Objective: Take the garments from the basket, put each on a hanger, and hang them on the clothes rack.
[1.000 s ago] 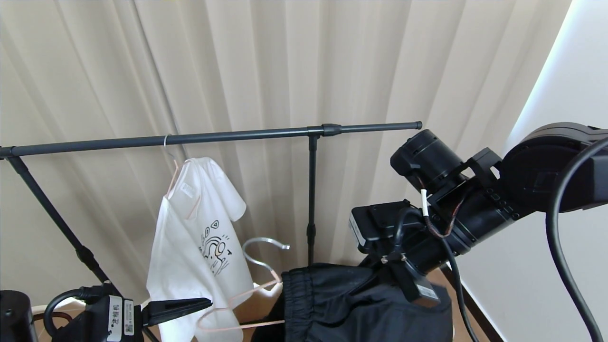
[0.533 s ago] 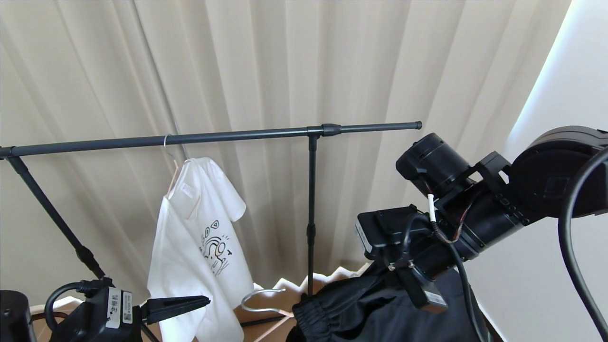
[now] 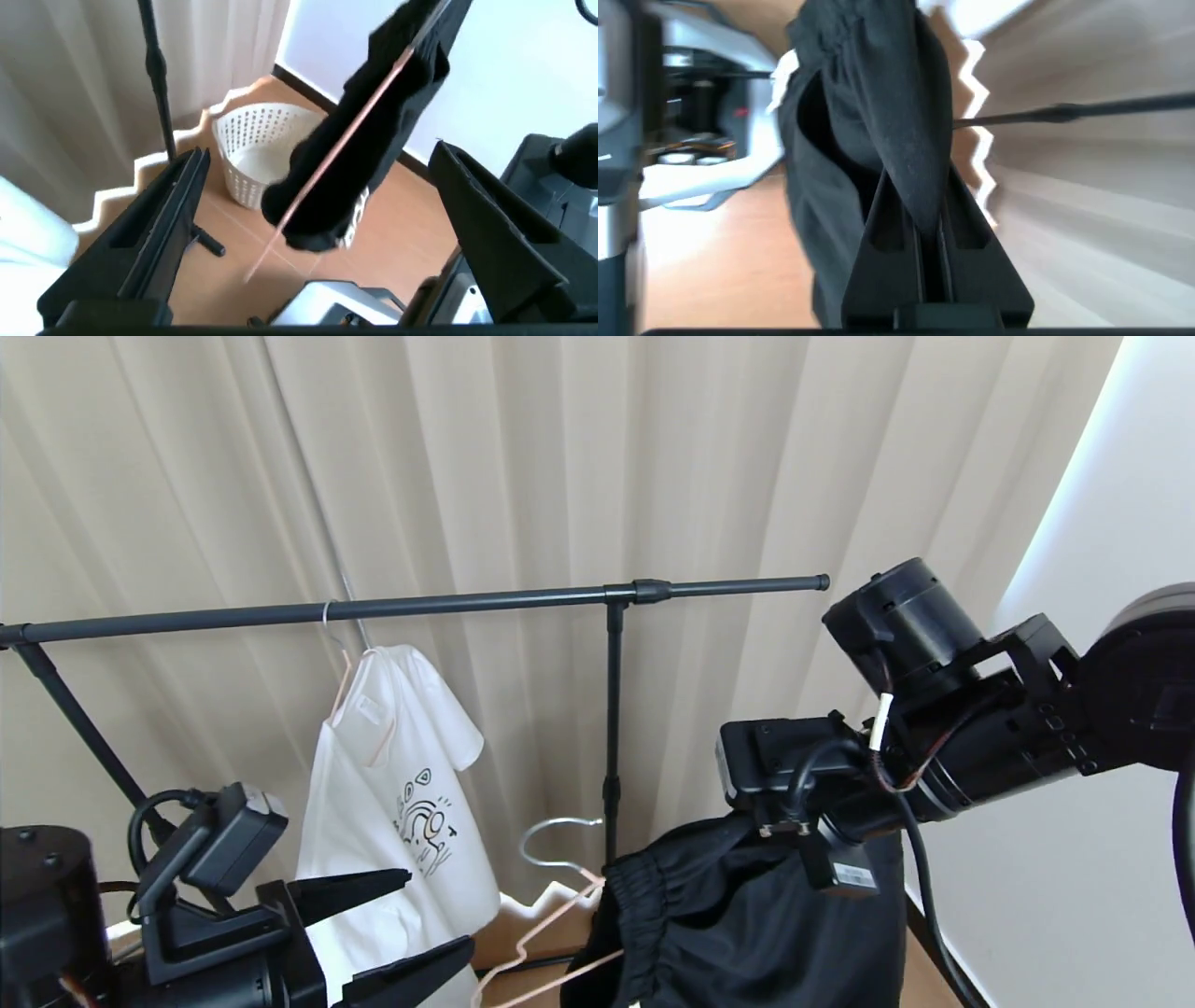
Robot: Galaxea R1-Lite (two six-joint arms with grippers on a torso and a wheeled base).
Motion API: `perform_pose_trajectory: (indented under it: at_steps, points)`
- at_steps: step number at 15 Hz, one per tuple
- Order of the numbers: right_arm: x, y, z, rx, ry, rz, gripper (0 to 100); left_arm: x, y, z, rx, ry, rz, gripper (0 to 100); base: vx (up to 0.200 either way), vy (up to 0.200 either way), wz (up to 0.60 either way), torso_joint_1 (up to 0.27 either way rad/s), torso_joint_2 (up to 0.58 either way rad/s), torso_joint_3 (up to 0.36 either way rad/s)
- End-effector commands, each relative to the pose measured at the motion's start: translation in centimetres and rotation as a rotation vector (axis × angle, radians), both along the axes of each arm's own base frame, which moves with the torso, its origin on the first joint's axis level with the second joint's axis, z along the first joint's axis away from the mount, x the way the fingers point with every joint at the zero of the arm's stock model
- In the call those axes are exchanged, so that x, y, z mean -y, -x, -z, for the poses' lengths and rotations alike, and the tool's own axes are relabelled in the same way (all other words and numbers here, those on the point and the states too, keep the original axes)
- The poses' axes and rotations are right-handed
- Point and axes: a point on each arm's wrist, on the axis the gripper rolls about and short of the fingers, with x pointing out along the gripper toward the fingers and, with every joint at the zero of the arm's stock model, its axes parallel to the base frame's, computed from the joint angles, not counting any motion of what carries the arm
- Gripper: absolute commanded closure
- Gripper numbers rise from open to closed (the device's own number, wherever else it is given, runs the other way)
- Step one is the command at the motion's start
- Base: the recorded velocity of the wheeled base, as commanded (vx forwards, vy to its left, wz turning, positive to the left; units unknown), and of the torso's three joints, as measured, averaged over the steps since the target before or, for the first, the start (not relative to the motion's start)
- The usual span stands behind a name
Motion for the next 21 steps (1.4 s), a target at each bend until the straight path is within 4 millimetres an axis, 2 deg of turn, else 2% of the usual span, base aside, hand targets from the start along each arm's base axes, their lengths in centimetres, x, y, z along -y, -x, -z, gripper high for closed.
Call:
perform_pose_trajectory:
  at_steps: [1, 3, 6, 8, 10, 12, 13, 14, 16, 18, 21]
  points:
    - [1.2, 1.1, 0.3, 0.117, -0.015, 0.053, 100, 0.6, -1.3, -1.6, -0.049, 0.008, -0.056, 0, 0.000, 0.000, 0.00, 0.000, 0.00, 0.000]
    - [1.9, 1.7, 1.6, 0.267, -0.037, 0.128, 100, 0.8, -1.8, -2.0, -0.137, -0.011, -0.084, 0, 0.000, 0.000, 0.00, 0.000, 0.00, 0.000]
    - [2.4, 2.4, 2.0, 0.341, -0.085, 0.160, 100, 0.8, -1.8, -2.0, -0.143, -0.020, -0.094, 0, 0.000, 0.000, 0.00, 0.000, 0.00, 0.000]
    - [2.8, 2.8, 2.6, 0.382, -0.169, 0.281, 100, 1.0, -2.3, -1.9, -0.163, -0.064, -0.149, 0, 0.000, 0.000, 0.00, 0.000, 0.00, 0.000]
    - [2.8, 3.1, 3.3, 0.458, -0.214, 0.328, 100, 1.4, -2.5, -1.8, -0.202, -0.102, -0.179, 0, 0.000, 0.000, 0.00, 0.000, 0.00, 0.000]
    - [2.9, 3.4, 4.8, 0.540, -0.287, 0.346, 100, 2.6, -3.0, -1.6, -0.285, -0.120, -0.211, 0, 0.000, 0.000, 0.00, 0.000, 0.00, 0.000]
    - [2.9, 3.4, 5.0, 0.543, -0.290, 0.347, 100, 2.6, -3.1, -1.5, -0.289, -0.120, -0.215, 0, 0.000, 0.000, 0.00, 0.000, 0.00, 0.000]
    - [3.0, 3.5, 6.1, 0.594, -0.355, 0.362, 100, 3.3, -3.9, -0.6, -0.336, -0.145, -0.264, 0, 0.000, 0.000, 0.00, 0.000, 0.00, 0.000]
    - [2.0, 2.8, 6.7, 0.636, -0.466, 0.400, 100, 3.8, -4.8, 0.4, -0.388, -0.155, -0.294, 0, 0.000, 0.000, 0.00, 0.000, 0.00, 0.000]
    - [0.6, 2.8, 6.8, 0.697, -0.545, 0.446, 100, 4.1, -5.3, 0.1, -0.410, -0.114, -0.318, 0, 0.000, 0.000, 0.00, 0.000, 0.00, 0.000]
    - [-0.1, 2.2, 7.0, 0.726, -0.583, 0.452, 100, 4.3, -5.6, 0.1, -0.432, -0.093, -0.339, 0, 0.000, 0.000, 0.00, 0.000, 0.00, 0.000]
